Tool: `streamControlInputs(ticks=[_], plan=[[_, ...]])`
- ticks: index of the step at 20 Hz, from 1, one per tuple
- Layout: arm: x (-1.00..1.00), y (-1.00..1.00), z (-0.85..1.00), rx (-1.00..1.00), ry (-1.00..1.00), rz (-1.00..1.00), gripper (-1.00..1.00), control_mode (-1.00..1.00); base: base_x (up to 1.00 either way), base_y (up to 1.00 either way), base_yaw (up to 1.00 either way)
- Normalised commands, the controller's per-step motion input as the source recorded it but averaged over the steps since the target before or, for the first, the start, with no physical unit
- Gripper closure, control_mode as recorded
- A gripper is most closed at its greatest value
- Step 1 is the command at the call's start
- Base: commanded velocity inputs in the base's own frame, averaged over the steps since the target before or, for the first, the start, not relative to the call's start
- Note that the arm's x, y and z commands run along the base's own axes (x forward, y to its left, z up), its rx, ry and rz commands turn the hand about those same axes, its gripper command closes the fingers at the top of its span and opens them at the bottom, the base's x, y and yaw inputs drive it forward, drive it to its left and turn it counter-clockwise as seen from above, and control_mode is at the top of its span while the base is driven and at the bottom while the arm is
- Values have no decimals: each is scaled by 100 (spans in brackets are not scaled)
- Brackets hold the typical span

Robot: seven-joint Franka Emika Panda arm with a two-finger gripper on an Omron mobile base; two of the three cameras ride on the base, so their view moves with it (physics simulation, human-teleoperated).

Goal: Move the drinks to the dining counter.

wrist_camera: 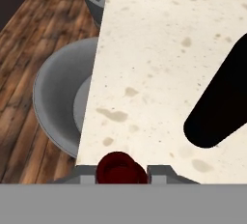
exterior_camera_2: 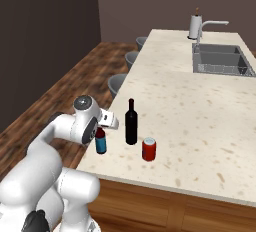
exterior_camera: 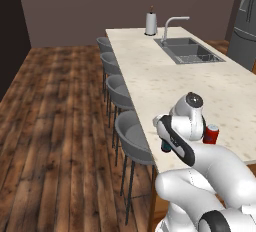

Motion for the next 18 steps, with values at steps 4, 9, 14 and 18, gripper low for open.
streamControlInputs(ticks=[4, 9, 14, 18], plan=[[0, 0, 0, 0, 0, 0, -100, -100, 0, 0, 0], [0, 0, 0, 0, 0, 0, -100, -100, 0, 0, 0], [-12, 0, 27, 0, -3, 0, -100, -100, 0, 0, 0], [-50, 0, 64, -2, -7, 0, -100, -100, 0, 0, 0]])
